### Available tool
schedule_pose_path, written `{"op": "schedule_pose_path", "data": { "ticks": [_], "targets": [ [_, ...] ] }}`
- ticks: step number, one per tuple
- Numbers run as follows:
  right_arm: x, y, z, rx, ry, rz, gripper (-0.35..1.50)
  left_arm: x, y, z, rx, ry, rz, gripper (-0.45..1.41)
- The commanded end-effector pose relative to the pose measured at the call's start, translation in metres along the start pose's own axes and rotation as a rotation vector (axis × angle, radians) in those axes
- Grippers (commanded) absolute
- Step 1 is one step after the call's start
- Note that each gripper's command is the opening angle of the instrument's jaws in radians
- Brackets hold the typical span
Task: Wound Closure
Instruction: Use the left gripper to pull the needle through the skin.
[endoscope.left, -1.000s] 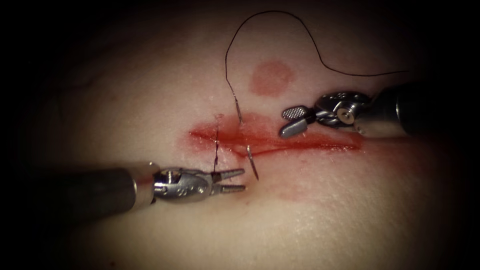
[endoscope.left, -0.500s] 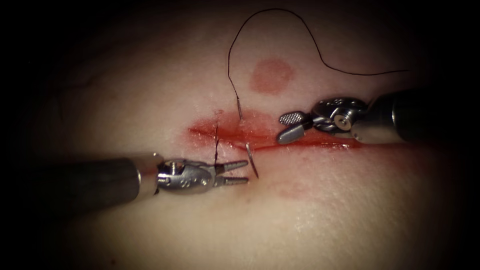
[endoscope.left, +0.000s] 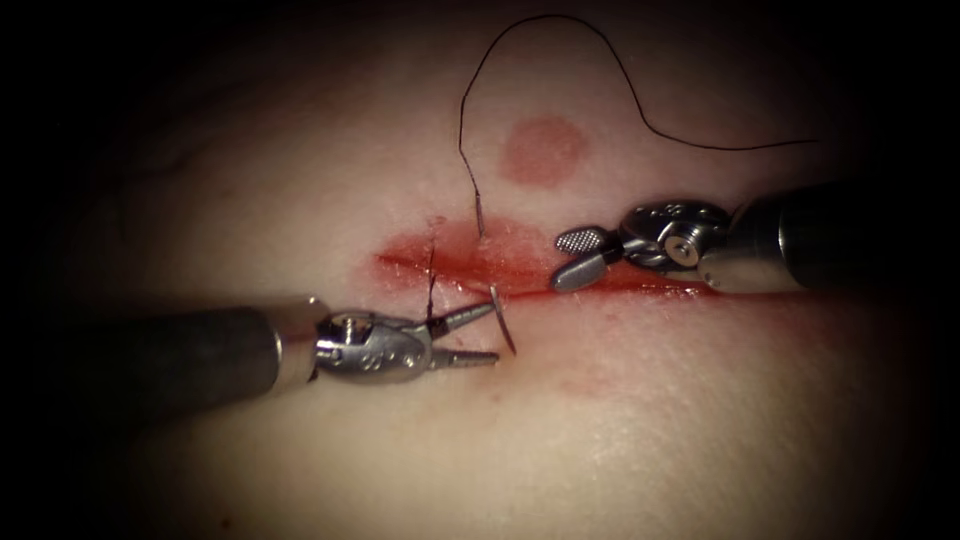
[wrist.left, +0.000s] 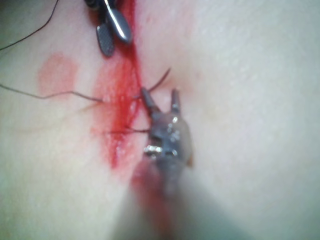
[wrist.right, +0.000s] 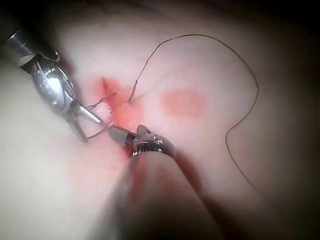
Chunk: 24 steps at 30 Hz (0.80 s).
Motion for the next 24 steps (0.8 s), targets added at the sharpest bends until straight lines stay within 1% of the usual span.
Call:
{"op": "schedule_pose_path", "data": {
  "ticks": [1,11,15,24],
  "targets": [
    [-0.0003,0.0001,0.0009,0.003,0.000,-0.001,1.26,-0.0004,0.0006,0.0008,0.001,0.002,0.002,0.34],
    [-0.0006,0.0000,0.0011,0.008,-0.004,-0.004,1.26,0.0000,0.0004,0.0013,0.011,0.003,0.021,0.26],
    [-0.0006,0.0001,0.0012,0.007,-0.004,-0.004,1.26,0.0001,0.0002,0.0017,0.013,0.000,0.026,0.20],
    [-0.0009,0.0000,0.0014,0.010,-0.005,-0.007,1.26,-0.0003,0.0000,0.0030,0.018,-0.003,0.026,0.21]
  ]
}}
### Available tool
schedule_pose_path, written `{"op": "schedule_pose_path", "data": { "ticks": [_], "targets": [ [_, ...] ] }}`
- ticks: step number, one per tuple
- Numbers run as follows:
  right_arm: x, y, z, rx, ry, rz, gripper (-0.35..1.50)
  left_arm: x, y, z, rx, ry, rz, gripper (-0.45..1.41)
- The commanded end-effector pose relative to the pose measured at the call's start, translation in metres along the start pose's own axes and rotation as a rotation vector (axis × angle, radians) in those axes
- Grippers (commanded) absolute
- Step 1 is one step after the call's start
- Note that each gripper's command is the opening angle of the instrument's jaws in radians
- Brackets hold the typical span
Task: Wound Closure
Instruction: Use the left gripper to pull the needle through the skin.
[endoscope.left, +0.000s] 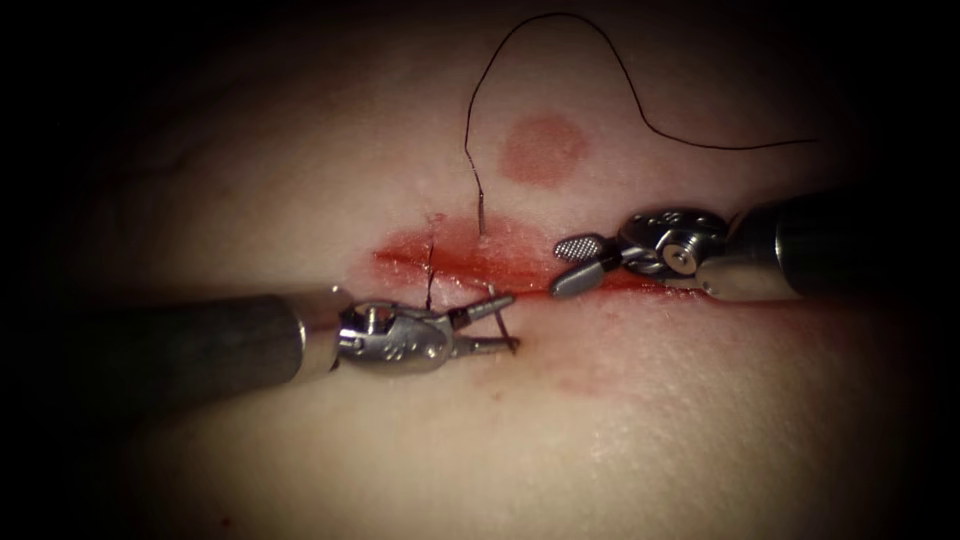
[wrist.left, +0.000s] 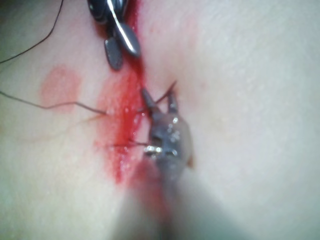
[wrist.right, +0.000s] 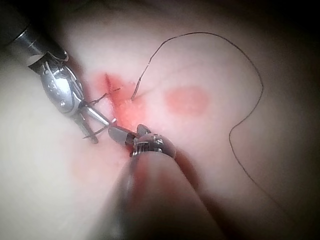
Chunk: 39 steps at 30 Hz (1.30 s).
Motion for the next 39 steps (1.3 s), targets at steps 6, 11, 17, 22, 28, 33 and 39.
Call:
{"op": "schedule_pose_path", "data": {
  "ticks": [6,11,17,22,28,33,39],
  "targets": [
    [-0.0002,0.0001,0.0009,0.003,0.000,0.000,1.26,-0.0009,0.0007,0.0011,0.000,0.001,0.002,0.21],
    [-0.0002,0.0001,0.0009,0.003,0.000,0.000,1.26,-0.0010,0.0007,0.0013,-0.002,0.005,0.009,0.18],
    [-0.0002,0.0001,0.0009,0.003,0.000,0.000,1.24,-0.0007,0.0008,0.0015,-0.002,0.004,0.026,-0.03],
    [-0.0002,0.0001,0.0009,0.003,0.000,0.000,1.24,0.0000,0.0012,0.0009,-0.001,0.001,0.067,-0.35],
    [-0.0002,0.0000,0.0010,0.001,-0.003,0.001,1.23,0.0008,0.0017,-0.0007,-0.039,0.024,-0.126,-0.35],
    [-0.0001,-0.0002,0.0012,0.002,0.004,0.002,1.23,0.0011,0.0014,-0.0020,-0.085,0.052,-0.240,-0.35],
    [0.0001,-0.0004,0.0015,0.003,0.016,0.004,1.21,0.0028,0.0005,-0.0040,-0.256,0.096,-0.519,-0.35]
  ]
}}
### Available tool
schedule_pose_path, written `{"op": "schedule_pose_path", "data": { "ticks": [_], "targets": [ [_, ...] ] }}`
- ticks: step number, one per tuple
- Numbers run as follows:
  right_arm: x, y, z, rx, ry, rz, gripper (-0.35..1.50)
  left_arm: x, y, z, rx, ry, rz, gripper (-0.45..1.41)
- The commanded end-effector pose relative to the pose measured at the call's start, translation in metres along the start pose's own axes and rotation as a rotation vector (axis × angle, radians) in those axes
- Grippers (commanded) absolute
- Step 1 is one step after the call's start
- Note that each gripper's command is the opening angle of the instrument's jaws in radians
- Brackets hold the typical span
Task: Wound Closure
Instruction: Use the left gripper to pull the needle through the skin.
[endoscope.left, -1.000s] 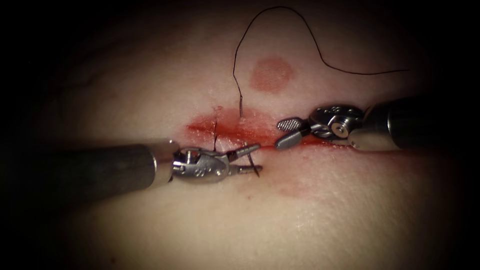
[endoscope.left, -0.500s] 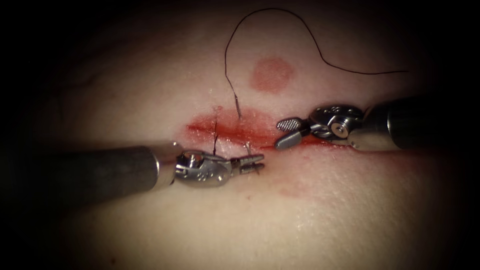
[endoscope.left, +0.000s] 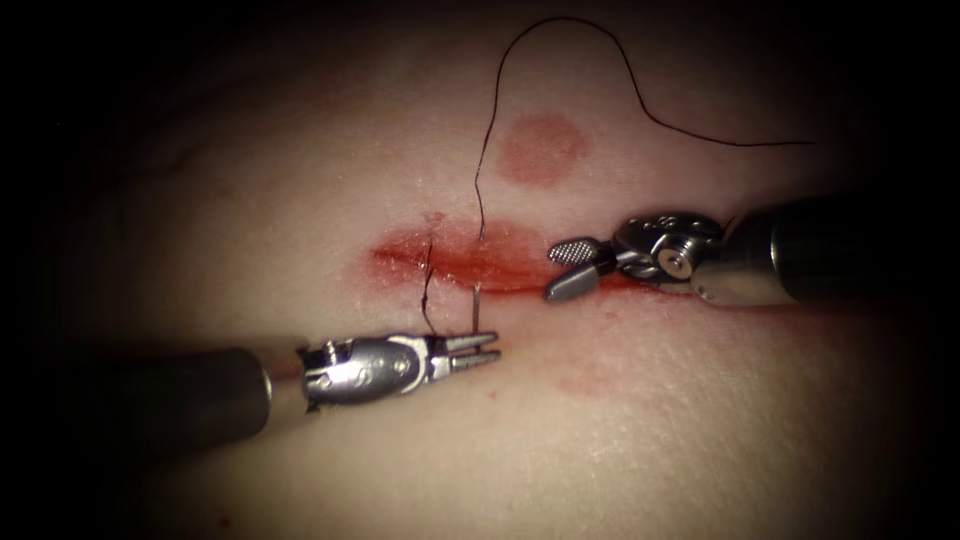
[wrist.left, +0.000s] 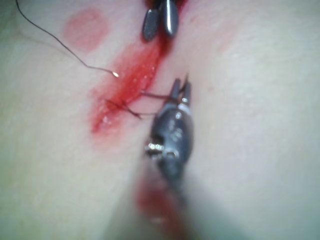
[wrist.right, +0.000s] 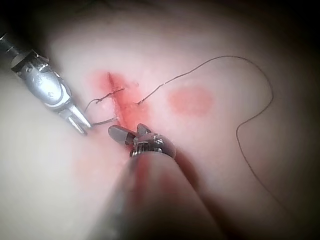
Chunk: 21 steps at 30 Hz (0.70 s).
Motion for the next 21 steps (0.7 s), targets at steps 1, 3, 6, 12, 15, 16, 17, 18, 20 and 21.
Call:
{"op": "schedule_pose_path", "data": {
  "ticks": [1,3,6,12,15,16,17,18,20,21],
  "targets": [
    [-0.0002,0.0001,0.0010,0.002,0.000,-0.005,1.21,0.0001,0.0007,0.0003,-0.054,0.011,-0.055,-0.35],
    [-0.0003,0.0000,0.0011,0.002,0.004,0.006,1.21,0.0007,0.0013,0.0001,-0.115,0.022,-0.097,-0.35],
    [-0.0003,0.0000,0.0012,0.003,0.007,0.018,1.21,0.0015,0.0024,0.0001,-0.188,0.045,-0.147,-0.35],
    [-0.0002,-0.0001,0.0013,0.004,0.014,0.036,1.21,0.0037,0.0047,0.0005,-0.254,0.067,-0.154,-0.35],
    [-0.0002,-0.0003,0.0013,0.005,0.014,0.036,1.21,0.0047,0.0046,0.0003,-0.239,0.066,-0.159,-0.35],
    [-0.0002,-0.0003,0.0013,0.005,0.014,0.036,1.21,0.0051,0.0044,0.0001,-0.226,0.071,-0.158,-0.35],
    [-0.0003,-0.0004,0.0013,0.006,0.016,0.036,1.21,0.0055,0.0042,-0.0001,-0.211,0.074,-0.144,-0.35],
    [-0.0004,-0.0005,0.0013,0.006,0.019,0.035,1.21,0.0061,0.0039,-0.0004,-0.196,0.085,-0.133,-0.35],
    [-0.0006,-0.0005,0.0014,0.005,0.020,0.039,1.21,0.0070,0.0034,-0.0010,-0.174,0.098,-0.119,-0.35],
    [-0.0007,-0.0006,0.0015,0.005,0.020,0.043,1.21,0.0074,0.0032,-0.0013,-0.162,0.107,-0.107,-0.35]
  ]
}}
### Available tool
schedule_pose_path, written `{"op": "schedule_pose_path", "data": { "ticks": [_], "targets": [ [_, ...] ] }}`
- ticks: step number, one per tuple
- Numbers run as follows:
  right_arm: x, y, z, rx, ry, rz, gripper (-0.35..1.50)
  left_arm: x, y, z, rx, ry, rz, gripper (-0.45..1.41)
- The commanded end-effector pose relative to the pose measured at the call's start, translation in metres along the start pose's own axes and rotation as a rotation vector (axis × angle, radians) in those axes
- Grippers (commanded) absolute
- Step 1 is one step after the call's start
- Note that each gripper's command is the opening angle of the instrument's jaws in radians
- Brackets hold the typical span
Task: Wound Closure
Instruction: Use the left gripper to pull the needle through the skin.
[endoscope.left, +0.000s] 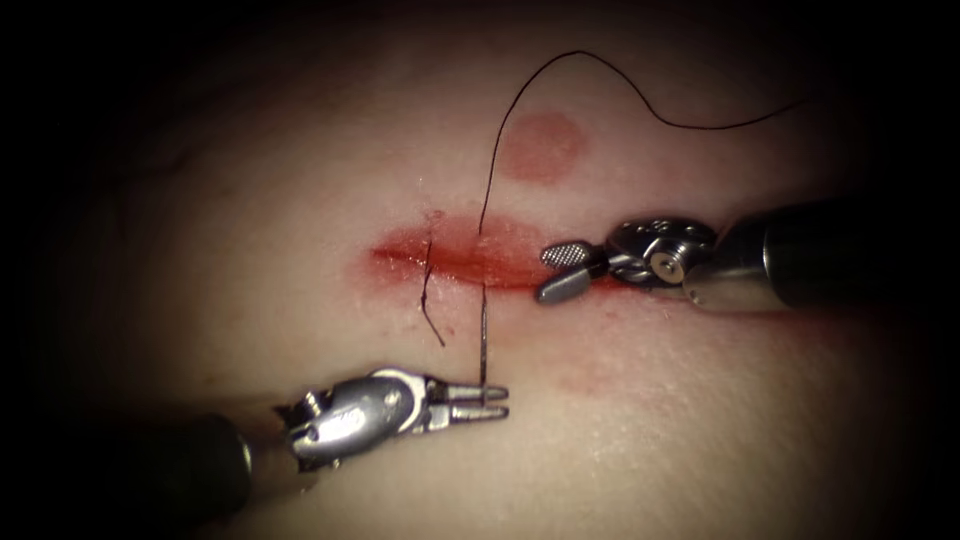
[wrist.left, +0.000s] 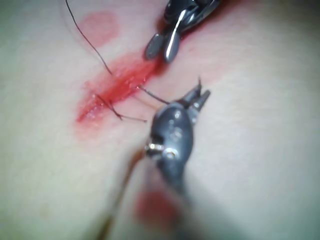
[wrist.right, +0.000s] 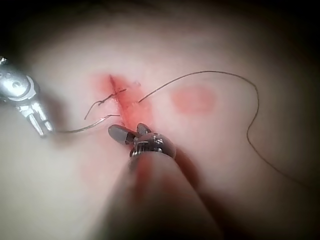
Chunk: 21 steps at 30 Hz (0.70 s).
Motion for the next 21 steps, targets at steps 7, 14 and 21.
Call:
{"op": "schedule_pose_path", "data": {
  "ticks": [7,14,21],
  "targets": [
    [-0.0010,0.0002,0.0012,0.012,0.000,0.007,1.21,0.0039,0.0005,-0.0010,0.077,0.004,0.160,-0.35],
    [-0.0010,0.0001,0.0013,0.007,0.017,0.008,1.21,0.0056,-0.0005,-0.0008,0.153,-0.033,0.323,-0.35],
    [-0.0006,0.0001,0.0013,0.006,0.037,0.012,1.19,0.0069,-0.0036,-0.0009,0.218,-0.056,0.420,-0.35]
  ]
}}
